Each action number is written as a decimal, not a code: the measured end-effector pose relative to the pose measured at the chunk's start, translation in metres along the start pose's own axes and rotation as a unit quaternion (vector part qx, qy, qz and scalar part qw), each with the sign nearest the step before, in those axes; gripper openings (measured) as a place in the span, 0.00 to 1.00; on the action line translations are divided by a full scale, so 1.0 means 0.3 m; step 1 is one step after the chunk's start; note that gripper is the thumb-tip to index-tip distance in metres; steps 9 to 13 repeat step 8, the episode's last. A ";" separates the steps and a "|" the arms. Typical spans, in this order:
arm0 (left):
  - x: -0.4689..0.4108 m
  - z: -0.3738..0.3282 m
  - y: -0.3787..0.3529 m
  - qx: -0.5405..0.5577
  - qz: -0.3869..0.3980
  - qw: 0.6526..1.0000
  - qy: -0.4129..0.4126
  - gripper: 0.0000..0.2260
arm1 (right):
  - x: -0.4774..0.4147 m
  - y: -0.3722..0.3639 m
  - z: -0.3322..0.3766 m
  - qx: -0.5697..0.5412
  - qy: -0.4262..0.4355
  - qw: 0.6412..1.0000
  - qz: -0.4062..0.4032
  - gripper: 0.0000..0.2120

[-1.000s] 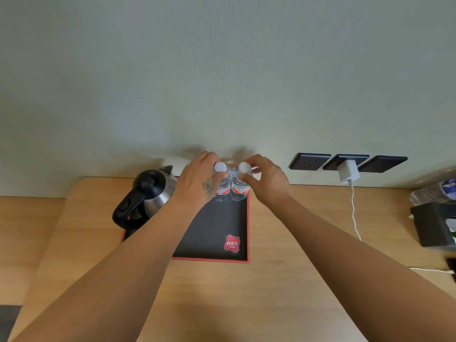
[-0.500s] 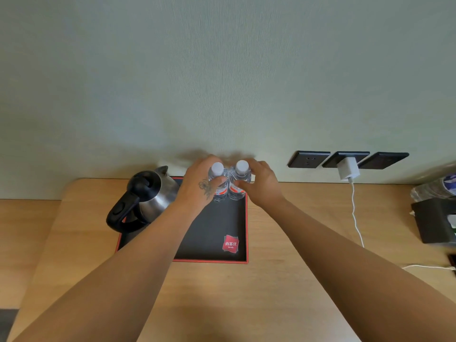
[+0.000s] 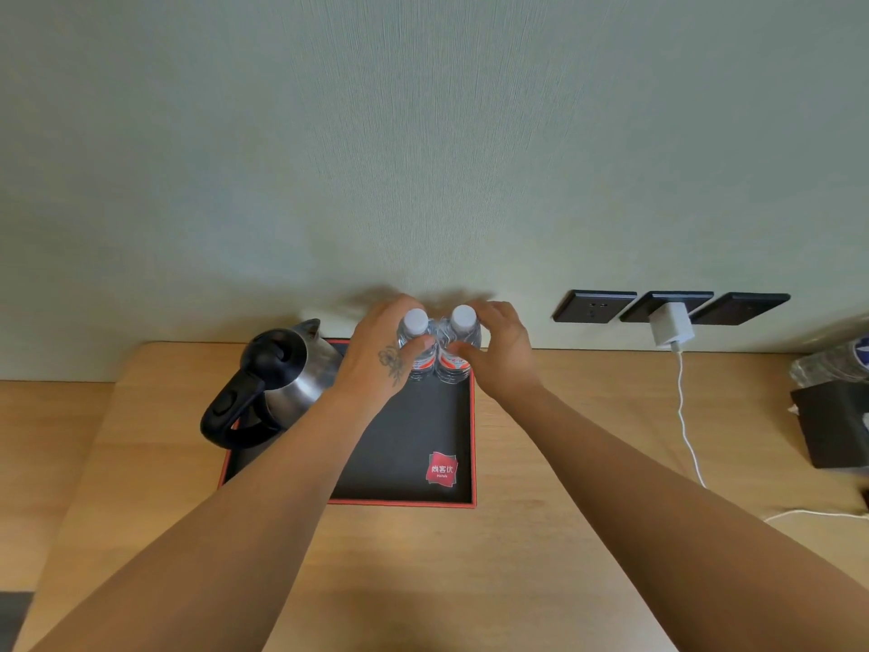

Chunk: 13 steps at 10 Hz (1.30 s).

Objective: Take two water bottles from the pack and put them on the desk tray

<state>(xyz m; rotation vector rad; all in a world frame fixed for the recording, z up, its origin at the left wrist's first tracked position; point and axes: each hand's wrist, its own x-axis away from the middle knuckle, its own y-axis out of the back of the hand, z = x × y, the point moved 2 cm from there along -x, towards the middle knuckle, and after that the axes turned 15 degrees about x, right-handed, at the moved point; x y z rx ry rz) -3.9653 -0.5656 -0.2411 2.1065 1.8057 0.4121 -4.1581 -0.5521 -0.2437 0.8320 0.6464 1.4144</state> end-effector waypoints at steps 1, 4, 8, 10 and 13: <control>0.003 0.009 -0.002 0.007 -0.002 1.000 -0.001 0.10 | -0.003 -0.002 0.003 0.002 0.012 1.000 -0.018 0.24; 0.034 0.002 0.001 0.077 -0.028 0.996 0.022 0.15 | 0.006 -0.008 -0.013 0.015 0.035 0.999 -0.012 0.26; 0.082 -0.069 0.050 0.070 -0.039 0.997 -0.018 0.24 | 0.074 0.015 0.009 0.004 0.024 0.999 -0.022 0.35; 0.082 -0.069 0.050 0.070 -0.039 0.997 -0.018 0.24 | 0.074 0.015 0.009 0.004 0.024 0.999 -0.022 0.35; 0.082 -0.069 0.050 0.070 -0.039 0.997 -0.018 0.24 | 0.074 0.015 0.009 0.004 0.024 0.999 -0.022 0.35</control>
